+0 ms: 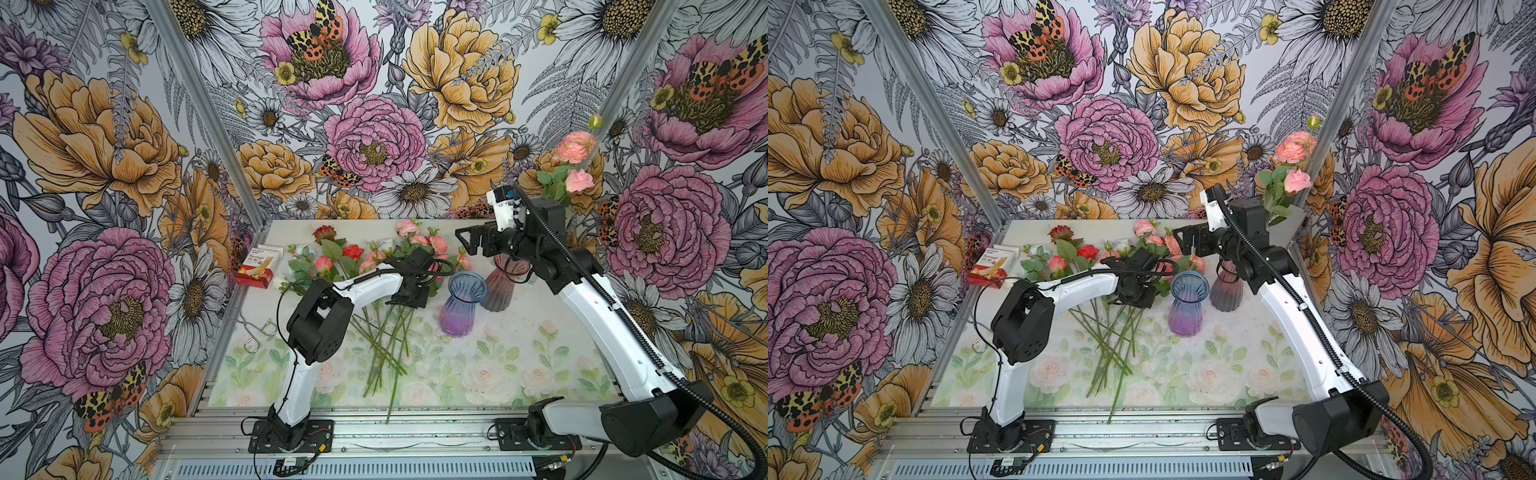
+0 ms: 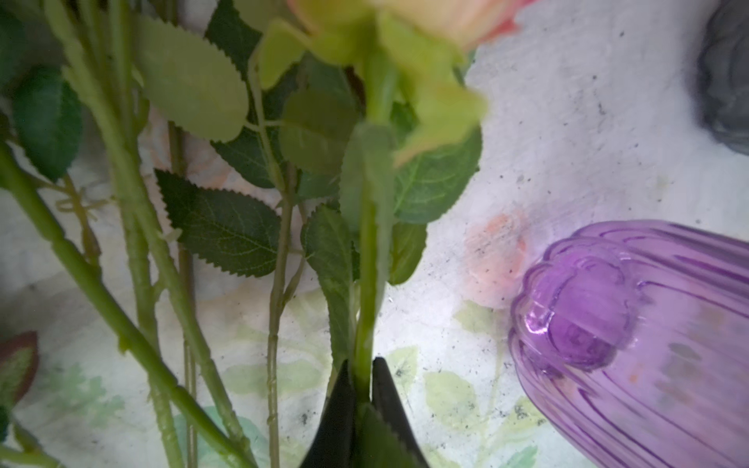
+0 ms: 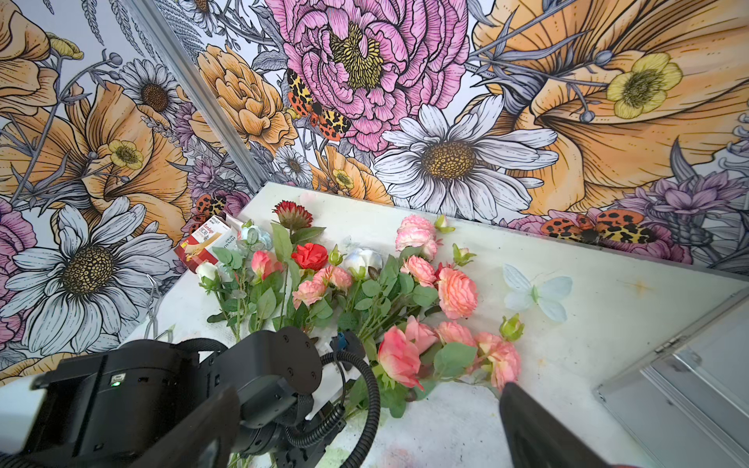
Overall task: Place the pink flowers into the vase
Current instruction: Pick up the flower at the center of the board.
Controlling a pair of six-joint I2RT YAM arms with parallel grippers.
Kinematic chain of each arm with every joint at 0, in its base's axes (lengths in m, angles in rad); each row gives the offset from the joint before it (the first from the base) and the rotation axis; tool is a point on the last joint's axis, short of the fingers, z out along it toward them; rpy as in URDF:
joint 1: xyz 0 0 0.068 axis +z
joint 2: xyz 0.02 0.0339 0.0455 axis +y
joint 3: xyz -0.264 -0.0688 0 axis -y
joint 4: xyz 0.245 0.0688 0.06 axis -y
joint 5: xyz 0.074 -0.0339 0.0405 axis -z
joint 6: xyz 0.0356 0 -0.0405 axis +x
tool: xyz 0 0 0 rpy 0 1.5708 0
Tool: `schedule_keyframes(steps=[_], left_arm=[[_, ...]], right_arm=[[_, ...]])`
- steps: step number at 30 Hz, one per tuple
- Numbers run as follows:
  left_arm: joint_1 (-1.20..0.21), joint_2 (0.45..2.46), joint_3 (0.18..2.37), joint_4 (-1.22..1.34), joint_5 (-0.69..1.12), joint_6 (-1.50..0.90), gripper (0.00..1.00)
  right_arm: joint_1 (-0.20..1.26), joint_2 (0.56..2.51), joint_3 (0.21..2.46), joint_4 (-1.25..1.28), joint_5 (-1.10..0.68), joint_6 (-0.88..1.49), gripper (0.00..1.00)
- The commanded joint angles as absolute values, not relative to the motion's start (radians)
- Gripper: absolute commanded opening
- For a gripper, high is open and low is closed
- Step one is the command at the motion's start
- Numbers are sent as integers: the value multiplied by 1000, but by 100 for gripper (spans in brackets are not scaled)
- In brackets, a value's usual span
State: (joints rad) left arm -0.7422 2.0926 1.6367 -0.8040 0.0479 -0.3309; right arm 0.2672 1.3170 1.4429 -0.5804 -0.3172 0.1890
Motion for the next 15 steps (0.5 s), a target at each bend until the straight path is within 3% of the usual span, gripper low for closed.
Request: schedule_keyframes(steps=[1, 5, 7, 15], left_arm=[[-737, 2072, 1662, -798, 33, -322, 7], [-698, 2028, 1664, -793, 61, -313, 6], [-669, 2014, 1670, -794, 72, -307, 0], [-521, 1845, 1765, -777, 40, -259, 0]], right_arm=[[262, 1301, 1450, -581, -304, 188, 99], [262, 1297, 1444, -581, -294, 191, 99], [262, 1296, 1447, -581, -298, 194, 99], [261, 1300, 1457, -581, -355, 203, 99]])
